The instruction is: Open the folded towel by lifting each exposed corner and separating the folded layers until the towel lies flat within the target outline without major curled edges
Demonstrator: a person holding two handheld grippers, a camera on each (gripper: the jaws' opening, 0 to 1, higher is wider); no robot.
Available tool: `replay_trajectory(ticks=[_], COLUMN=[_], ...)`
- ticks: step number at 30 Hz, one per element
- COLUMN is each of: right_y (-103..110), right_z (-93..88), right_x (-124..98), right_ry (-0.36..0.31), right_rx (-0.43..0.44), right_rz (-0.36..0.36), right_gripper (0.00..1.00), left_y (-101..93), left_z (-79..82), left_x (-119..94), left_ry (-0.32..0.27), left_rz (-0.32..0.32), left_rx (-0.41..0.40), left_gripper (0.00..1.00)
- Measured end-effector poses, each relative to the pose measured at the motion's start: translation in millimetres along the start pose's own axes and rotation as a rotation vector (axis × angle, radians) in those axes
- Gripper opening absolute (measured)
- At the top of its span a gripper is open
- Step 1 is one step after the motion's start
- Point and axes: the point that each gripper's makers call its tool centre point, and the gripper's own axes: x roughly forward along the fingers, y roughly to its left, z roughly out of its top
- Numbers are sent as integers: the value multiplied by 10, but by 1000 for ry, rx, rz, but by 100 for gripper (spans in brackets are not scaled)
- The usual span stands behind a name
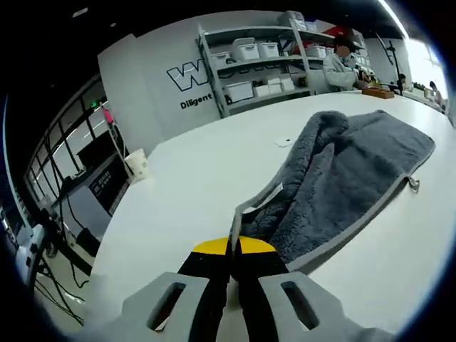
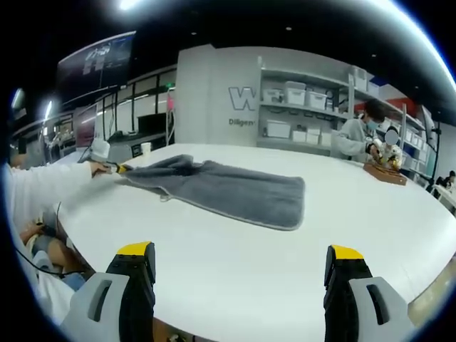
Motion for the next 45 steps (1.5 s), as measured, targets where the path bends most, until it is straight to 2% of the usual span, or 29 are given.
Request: replay_trajectory(ticks=[7,17,26,32,35,39,42,45], right_y=[-2,-7,33,33,52,75,65,73], right_z=[-7,-4,-12,-20,-19,0,-12,-17], right_x=[-13,-17,5,13,10,-8,-5,4], right_ry=[-1,-1,7,12,13,3,9,13], right_rx=[0,1,-8,-6,-7,-4,-5,-4], right_rz=[0,-3,4,3,9,20,16,16], right_gripper=[99,99,99,99,99,99,99,99], left_y=[-97,-67,-98,-67,44,114,23,-96], left_z=[-96,-245,-194,-181,-188,-223,-123,26], left_x=[-90,-182,-271,-442,-544,-699,-899,-1136], left_ry=[-5,2,-26,-49,-86,-102,-177,-265], left_rz=[-28,-33,-49,-85,-85,-88,-145,-194], left_rx=[-29,-35,-7,-64,-95,-101,-129,-113], left_gripper=[2,2,3,7,10,12,14,21])
